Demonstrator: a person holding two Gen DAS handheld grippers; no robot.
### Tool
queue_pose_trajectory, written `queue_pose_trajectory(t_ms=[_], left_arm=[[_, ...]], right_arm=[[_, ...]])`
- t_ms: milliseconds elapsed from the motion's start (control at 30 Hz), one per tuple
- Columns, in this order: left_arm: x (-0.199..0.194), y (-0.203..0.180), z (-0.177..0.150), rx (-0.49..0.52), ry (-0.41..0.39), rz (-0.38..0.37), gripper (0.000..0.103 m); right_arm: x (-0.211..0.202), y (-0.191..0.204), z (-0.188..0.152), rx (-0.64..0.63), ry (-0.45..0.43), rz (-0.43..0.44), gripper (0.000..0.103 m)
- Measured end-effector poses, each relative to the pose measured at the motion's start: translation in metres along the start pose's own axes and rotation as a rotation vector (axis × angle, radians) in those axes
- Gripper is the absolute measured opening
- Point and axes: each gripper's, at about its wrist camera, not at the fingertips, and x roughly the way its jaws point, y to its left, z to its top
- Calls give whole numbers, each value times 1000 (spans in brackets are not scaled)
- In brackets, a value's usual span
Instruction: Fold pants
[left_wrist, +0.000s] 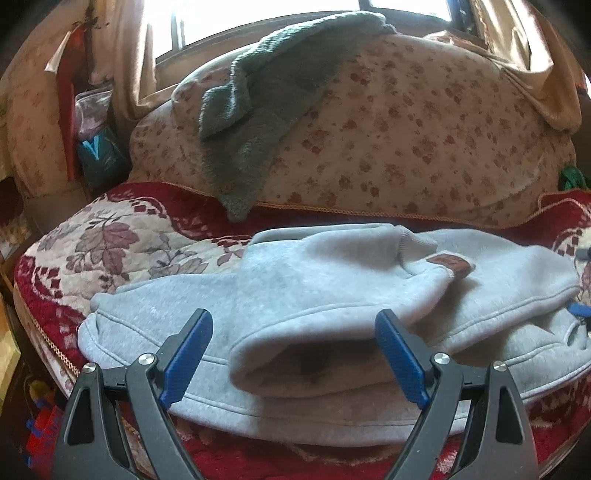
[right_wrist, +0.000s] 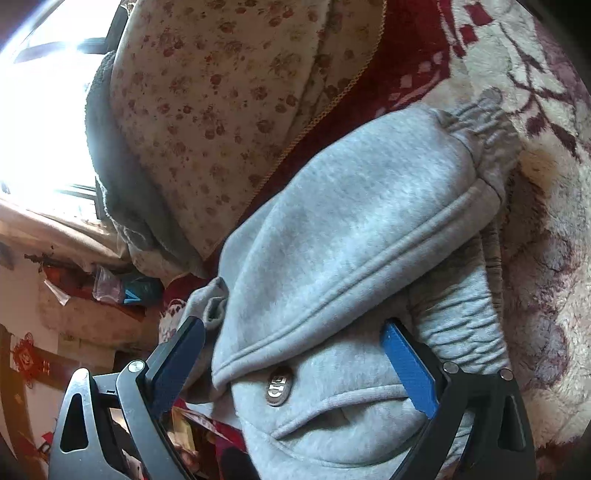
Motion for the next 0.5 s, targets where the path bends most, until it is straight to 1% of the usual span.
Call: queue_pose_trajectory(t_ms=[100,167,267,433,467,500], left_arm=[[5,-12,1,22,12,-12,89],[9,-20,2,42,14,-12,89],[15,-31,3,74,17,-12,89],[29,-46,6,131,25,-5,89],[31,-47,8,136,27,-6,89],[33,-49,9,140,27,-9,89]], right_arm=[[2,9,3,-29,-1,-2,99],[7,7,5,-16,19,-20,99],[8,3,4,-17,22,-25,98],[10,1,8,-28,-4,-37,98],[11,1,9,-31,-10,-43,97],[12,1,10,-35,-16,-48,94]])
